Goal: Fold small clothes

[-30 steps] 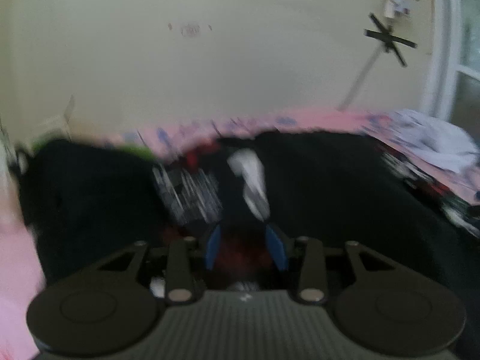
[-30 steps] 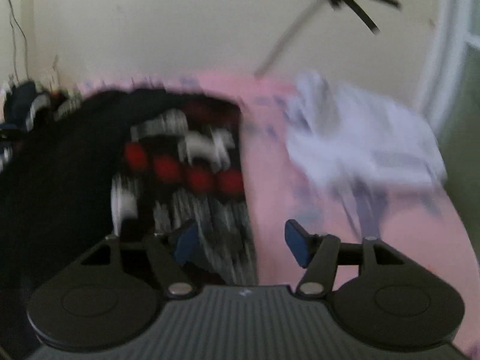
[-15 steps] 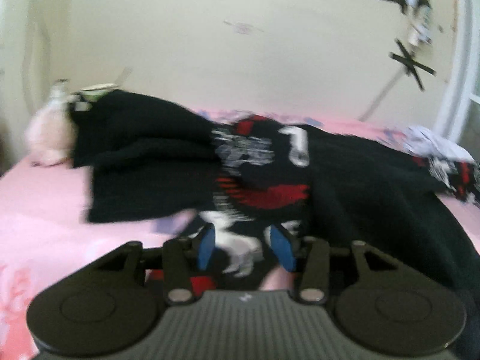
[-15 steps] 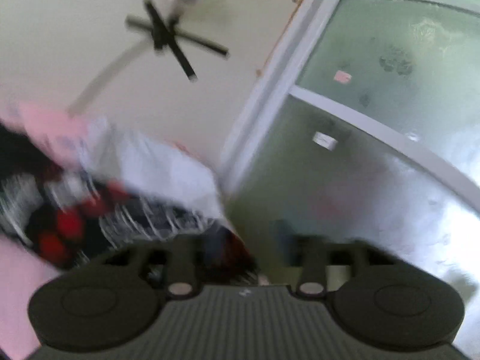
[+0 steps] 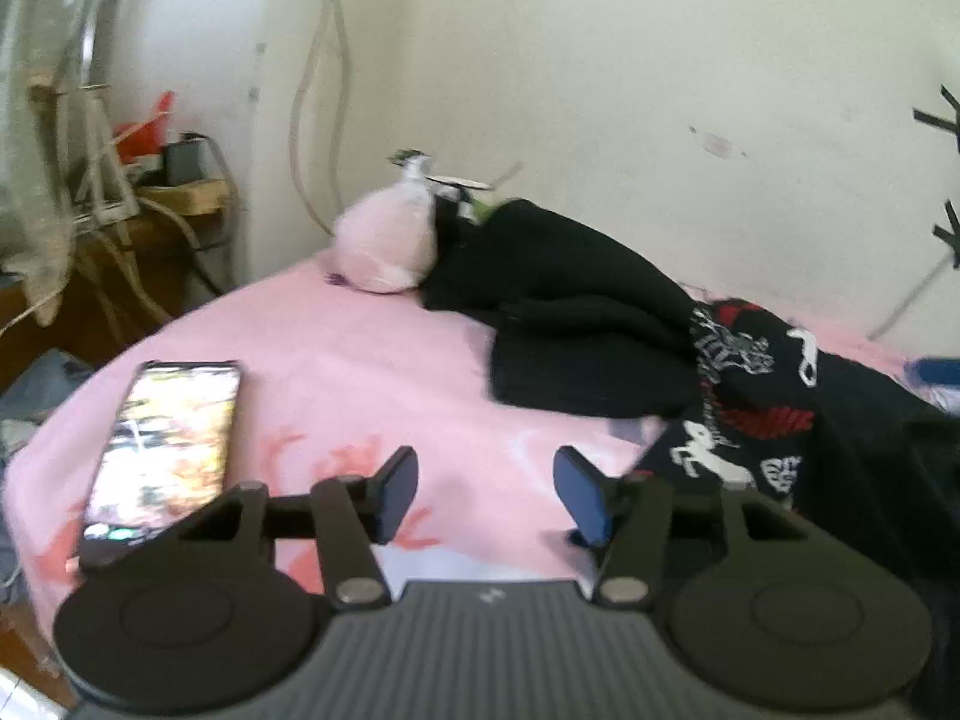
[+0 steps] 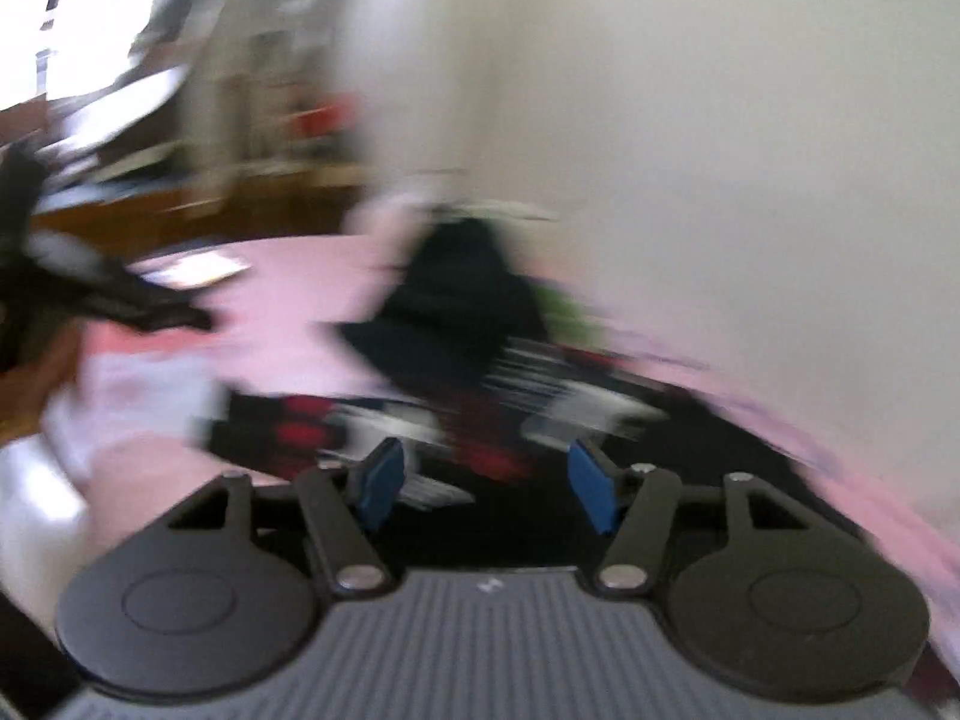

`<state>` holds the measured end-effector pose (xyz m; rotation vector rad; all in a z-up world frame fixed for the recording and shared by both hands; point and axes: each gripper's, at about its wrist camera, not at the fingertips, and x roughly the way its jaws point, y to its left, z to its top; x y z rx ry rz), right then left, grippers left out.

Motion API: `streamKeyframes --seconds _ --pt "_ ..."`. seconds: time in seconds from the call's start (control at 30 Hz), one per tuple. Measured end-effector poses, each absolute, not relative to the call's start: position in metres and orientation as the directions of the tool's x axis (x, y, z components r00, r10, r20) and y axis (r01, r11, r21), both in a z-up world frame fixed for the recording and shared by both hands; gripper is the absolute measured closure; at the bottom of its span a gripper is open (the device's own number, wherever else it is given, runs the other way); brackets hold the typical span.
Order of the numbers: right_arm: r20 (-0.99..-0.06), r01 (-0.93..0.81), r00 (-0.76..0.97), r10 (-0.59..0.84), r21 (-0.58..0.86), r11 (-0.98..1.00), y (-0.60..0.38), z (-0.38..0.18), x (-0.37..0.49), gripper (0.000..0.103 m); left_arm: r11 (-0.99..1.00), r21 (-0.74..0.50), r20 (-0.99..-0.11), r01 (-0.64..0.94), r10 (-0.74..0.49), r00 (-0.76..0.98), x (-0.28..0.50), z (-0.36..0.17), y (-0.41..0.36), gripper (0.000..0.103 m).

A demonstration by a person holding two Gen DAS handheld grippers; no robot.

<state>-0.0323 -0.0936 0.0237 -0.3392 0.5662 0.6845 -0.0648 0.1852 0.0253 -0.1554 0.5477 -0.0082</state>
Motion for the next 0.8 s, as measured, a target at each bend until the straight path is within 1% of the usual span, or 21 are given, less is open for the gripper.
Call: streamKeyframes --seconds 0.03,0.07,0.17,0.23,0.27,0.3,0.33,0.43,0.47,0.53,0.63,0.67,0.73,0.8 --pt "-0.615 -0.721 0.589 0.525 -0.105 0.685 -0.071 0.018 -0.028 0.043 0.988 -0.15 -0.516 -0.043 -0.042 0.856 -0.068 0.025 0.19 0.051" --pt "-0.649 -0.759 0.545 0.531 -0.114 0.641 -0.048 0.009 -0.024 0.042 0.987 -0.152 -0.514 -0.052 -0.034 0.857 -0.072 0.025 0.194 0.051" --pt "-0.735 -0.808 0.499 0.459 -0.203 0.554 -0.002 -0.017 -0.018 0.043 0.984 -0.157 -0.505 -0.079 -0.011 0.863 -0.088 0.025 0.209 0.05" --pt "-0.765 -0.819 0.478 0.431 -0.211 0.533 0.011 -0.028 -0.012 0.046 0.982 -0.163 -0.5 -0.098 0.003 0.866 -0.097 0.024 0.22 0.049" --pt "-0.762 -0.822 0.46 0.456 -0.172 0.543 0.011 -0.028 -0.01 0.087 0.98 -0.166 -0.499 -0.107 0.01 0.867 -0.1 0.024 0.224 0.049" --pt "-0.783 -0.831 0.396 0.481 -0.083 0.549 0.014 -0.027 -0.001 0.103 0.979 -0.168 -0.499 -0.117 0.018 0.866 -0.103 0.024 0.229 0.049" --pt "-0.793 -0.832 0.334 0.509 0.007 0.555 0.019 -0.026 0.007 0.103 0.977 -0.17 -0.499 -0.128 0.027 0.866 -0.104 0.023 0.233 0.049" --pt "-0.791 -0.802 0.309 0.529 0.082 0.592 0.04 -0.02 0.02 0.103 0.97 -0.171 -0.5 -0.173 0.066 0.863 -0.106 0.024 0.244 0.049" --pt "-0.766 -0.794 0.301 0.568 0.129 0.595 0.043 -0.005 0.028 0.103 0.967 -0.176 -0.498 -0.186 0.075 0.864 -0.107 0.025 0.247 0.049" --pt "-0.682 -0.779 0.346 0.644 0.173 0.602 0.04 0.039 0.047 0.103 0.961 -0.189 -0.492 -0.2 0.083 0.866 -0.109 0.028 0.252 0.049" --pt "-0.501 -0.723 0.505 0.702 0.198 0.662 0.015 0.125 0.084 0.103 0.96 -0.196 -0.48 -0.199 0.083 0.873 -0.108 0.033 0.25 0.049" --pt "-0.434 -0.692 0.568 0.699 0.208 0.691 -0.001 0.156 0.097 0.103 0.962 -0.199 -0.474 -0.19 0.075 0.877 -0.105 0.034 0.249 0.049" --pt "-0.347 -0.632 0.654 0.672 0.237 0.738 -0.035 0.196 0.116 0.103 0.966 -0.204 -0.456 -0.156 0.048 0.889 -0.098 0.04 0.239 0.049" --pt "-0.292 -0.571 0.725 0.624 0.253 0.781 -0.074 0.221 0.123 0.103 0.975 -0.198 -0.433 -0.106 0.01 0.901 -0.088 0.047 0.226 0.049"
